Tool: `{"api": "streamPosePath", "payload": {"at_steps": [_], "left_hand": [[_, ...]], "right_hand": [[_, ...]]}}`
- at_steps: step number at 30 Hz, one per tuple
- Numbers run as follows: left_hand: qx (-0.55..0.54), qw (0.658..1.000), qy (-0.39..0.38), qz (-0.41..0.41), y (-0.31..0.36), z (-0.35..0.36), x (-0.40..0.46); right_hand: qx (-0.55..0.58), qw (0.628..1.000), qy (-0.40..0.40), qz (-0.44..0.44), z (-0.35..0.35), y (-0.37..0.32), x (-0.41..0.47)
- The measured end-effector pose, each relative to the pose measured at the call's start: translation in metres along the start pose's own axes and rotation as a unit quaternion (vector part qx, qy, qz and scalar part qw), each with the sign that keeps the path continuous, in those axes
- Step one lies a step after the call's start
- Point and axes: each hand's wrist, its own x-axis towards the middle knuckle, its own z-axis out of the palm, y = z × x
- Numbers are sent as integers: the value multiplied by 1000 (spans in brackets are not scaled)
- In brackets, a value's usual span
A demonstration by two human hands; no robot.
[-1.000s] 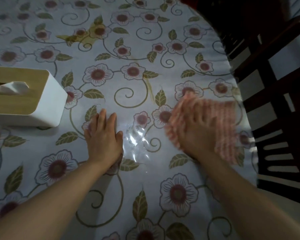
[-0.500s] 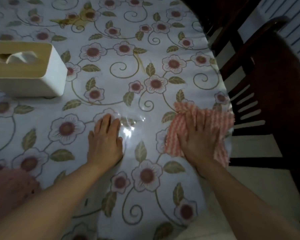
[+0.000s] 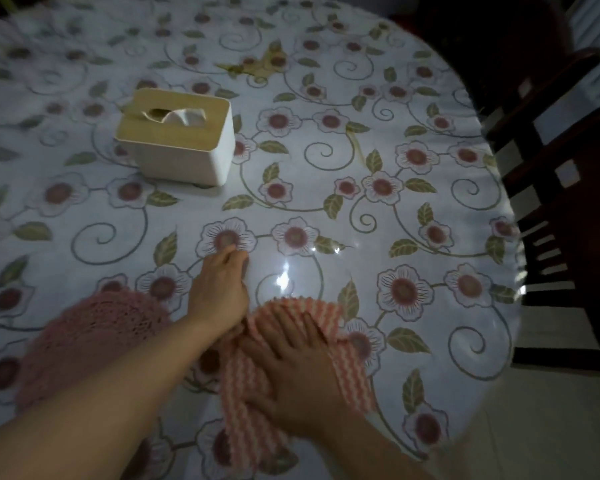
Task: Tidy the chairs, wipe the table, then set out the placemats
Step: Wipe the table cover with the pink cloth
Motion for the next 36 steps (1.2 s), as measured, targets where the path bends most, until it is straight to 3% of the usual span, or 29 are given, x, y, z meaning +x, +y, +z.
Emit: {"api": "streamPosePath", "payload": {"at_steps": [7, 14, 16, 22, 25, 28, 31, 33, 36], "left_hand": [[7, 998, 68, -3, 4, 2, 48], [-2, 993, 114, -40, 24, 12, 114], [-3, 992, 118, -51, 36, 14, 135], [27, 989, 120, -84, 76, 19, 204], [27, 988, 114, -97, 90, 19, 235], [26, 988, 121, -88, 97, 19, 253], [27, 988, 127, -79, 93, 17, 264], [21, 986, 144, -81, 89, 15, 270], [22, 984, 164, -70, 85, 5, 282]], "right_hand": [[2, 997, 59, 58, -37, 68, 109], [-5, 994, 108, -12, -65, 127, 190], [-18, 996, 91, -13, -75, 157, 197], [-81, 960, 80, 255, -127, 338, 186], [-59, 931, 84, 351, -141, 384, 190], [-94, 943, 123, 294, -144, 362, 218], [-17, 968, 75, 240, -131, 300, 255], [1, 988, 75, 136, -118, 260, 269], [-24, 999, 46, -3, -112, 253, 267]]}}
